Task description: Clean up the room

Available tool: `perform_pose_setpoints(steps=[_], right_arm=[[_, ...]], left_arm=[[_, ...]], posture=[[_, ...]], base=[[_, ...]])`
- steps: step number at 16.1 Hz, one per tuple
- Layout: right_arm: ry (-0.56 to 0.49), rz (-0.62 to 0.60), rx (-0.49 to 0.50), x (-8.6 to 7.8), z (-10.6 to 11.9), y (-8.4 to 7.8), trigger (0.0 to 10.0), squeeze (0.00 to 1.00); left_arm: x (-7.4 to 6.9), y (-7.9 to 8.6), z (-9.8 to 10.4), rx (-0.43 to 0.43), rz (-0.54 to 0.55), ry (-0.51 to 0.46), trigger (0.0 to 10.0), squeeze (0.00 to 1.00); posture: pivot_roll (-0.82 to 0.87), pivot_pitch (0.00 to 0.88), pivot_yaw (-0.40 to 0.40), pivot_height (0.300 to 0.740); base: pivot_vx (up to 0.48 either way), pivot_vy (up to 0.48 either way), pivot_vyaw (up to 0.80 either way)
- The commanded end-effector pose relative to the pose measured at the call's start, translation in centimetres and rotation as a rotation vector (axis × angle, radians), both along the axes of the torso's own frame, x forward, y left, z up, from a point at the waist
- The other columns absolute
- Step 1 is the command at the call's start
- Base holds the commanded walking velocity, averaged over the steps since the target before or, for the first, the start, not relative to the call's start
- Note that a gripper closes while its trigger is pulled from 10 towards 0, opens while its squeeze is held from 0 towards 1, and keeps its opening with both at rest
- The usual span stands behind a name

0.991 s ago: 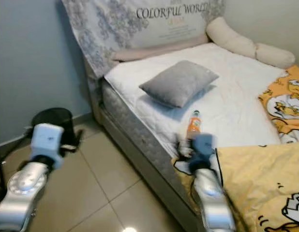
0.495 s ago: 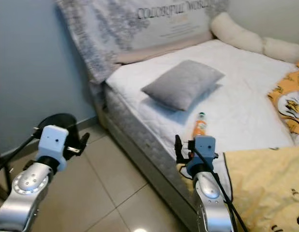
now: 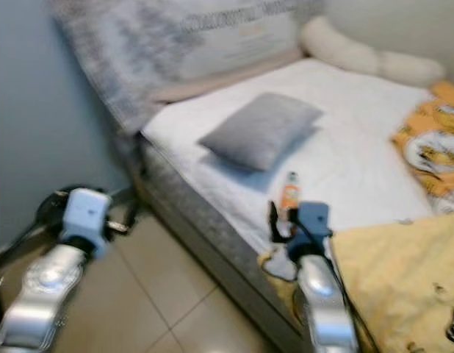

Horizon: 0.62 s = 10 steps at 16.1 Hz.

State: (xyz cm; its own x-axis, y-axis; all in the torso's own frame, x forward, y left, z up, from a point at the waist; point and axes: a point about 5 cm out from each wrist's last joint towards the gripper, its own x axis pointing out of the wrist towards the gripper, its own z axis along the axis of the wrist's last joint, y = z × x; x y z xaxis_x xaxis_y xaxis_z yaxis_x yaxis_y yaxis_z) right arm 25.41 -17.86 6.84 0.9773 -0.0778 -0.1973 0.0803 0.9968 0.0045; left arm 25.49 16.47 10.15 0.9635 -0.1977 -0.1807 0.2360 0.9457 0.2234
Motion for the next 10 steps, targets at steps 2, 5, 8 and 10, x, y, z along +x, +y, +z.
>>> perform_pose_setpoints(steps=[2,5,8,10], right_arm=[[0.001,0.016,0.021,0.5,0.1,0.6,10.0,1.00],[-0.019,0.061,0.007,1.5,0.5,1.3,10.0,1.00],[-0.030,0.083,0.004,2.3,0.7,1.7,10.0,1.00],[-0.050,0.114,0.002,3.2,1.1,2.4,10.0,1.00]], left_arm=[[0.0,0.7,0.3,0.012,0.022,-0.016,10.0,0.00],[-0.1,0.8,0.2,0.006,0.041,-0.020,10.0,0.00],[0.1,0.8,0.2,0.003,0.048,-0.025,10.0,0.00],[0.3,0.7,0.3,0.000,0.047,-0.032,10.0,0.00]], posture=[[0.03,0.000,0.001,0.740],[0.04,0.000,-0.015,0.740],[0.04,0.000,-0.012,0.740],[0.04,0.000,-0.015,0.740]], base=[[0.306,0.000,-0.59],[0.306,0.000,0.00],[0.307,0.000,0.00],[0.307,0.000,0.00]])
